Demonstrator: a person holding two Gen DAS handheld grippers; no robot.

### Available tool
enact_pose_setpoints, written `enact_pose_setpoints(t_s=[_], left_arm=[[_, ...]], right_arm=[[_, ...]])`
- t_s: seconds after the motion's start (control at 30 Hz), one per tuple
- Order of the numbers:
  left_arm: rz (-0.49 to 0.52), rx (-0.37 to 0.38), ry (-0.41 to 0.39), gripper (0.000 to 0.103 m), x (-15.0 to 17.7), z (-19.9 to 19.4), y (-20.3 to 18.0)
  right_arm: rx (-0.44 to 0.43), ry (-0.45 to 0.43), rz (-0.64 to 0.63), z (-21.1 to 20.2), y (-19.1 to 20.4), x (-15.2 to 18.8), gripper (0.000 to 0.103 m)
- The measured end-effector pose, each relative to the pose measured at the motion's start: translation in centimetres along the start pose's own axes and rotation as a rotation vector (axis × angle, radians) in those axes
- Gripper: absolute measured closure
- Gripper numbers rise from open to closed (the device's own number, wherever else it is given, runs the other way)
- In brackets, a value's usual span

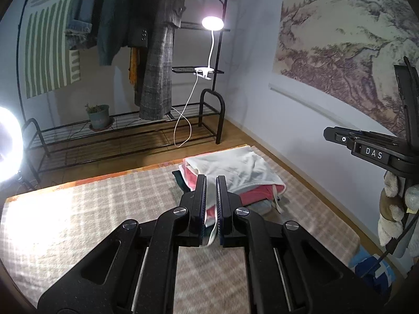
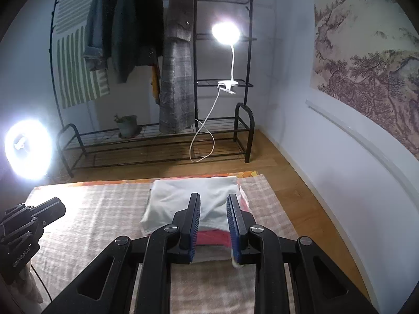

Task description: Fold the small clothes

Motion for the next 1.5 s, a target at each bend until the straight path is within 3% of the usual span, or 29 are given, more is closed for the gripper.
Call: enact_pose_setpoints(t_s=[0.3, 0.7, 0.87, 0.97, 1.03, 1.1, 1.17, 1.23, 1.3, 1.43, 1.5], left_arm=[[0.041, -0.018, -0.032, 0.098, 4.3, -6.2, 0.4], [-0.001, -0.002, -0.026, 0.098, 10.2, -8.0, 3.1], [-0.017, -0.015, -0.017, 0.098, 12.4, -7.5, 4.7], [-0.031, -0.017, -0.011, 0.098, 13.4, -7.3, 5.7], [-0.028, -0.023, -0.013, 0.089, 13.9, -7.2, 6.3], [-0.024, -0.025, -0.02, 0.075, 14.2, -7.3, 6.7], [-0.014, -0.027, -0.019, 0.074, 14.3, -7.2, 6.8], [-0.004, -0.034, -0.023, 0.066, 14.5, -7.4, 6.8], [-0.004, -0.042, -0.036, 0.05, 14.7, -7.7, 6.9], [0.011, -0.06, -0.042, 0.039, 15.1, -7.9, 6.9], [0.016, -0.067, -0.052, 0.031, 15.2, -8.0, 6.8]], right_arm=[[-0.047, -0.03, 0.059, -5.6, 3.4, 4.5, 0.083], [0.0, -0.058, 0.062, -7.1, 8.5, 10.4, 0.075], [0.024, -0.079, 0.08, -6.7, 10.0, 11.6, 0.063], [0.027, -0.09, 0.089, -6.2, 10.8, 12.2, 0.051], [0.031, -0.102, 0.09, -6.0, 11.4, 12.6, 0.046], [0.034, -0.107, 0.09, -5.6, 11.9, 13.0, 0.04], [0.027, -0.107, 0.091, -5.2, 12.2, 13.3, 0.034], [0.024, -0.107, 0.088, -4.9, 12.6, 13.5, 0.031], [0.027, -0.114, 0.086, -4.7, 12.8, 13.6, 0.028], [0.031, -0.148, 0.1, -4.6, 12.7, 13.8, 0.011], [0.027, -0.16, 0.109, -4.5, 12.6, 13.8, 0.008]])
Point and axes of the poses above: each gripper's, at about its wrist camera, not at the fingertips, and z roughly the way its jaws point, y to its left, x to its underside, the point moved 6 cm from there along z, roughly the way its jaws point, and after that the axes turned 11 degrees about y, right-handed, at the moved point
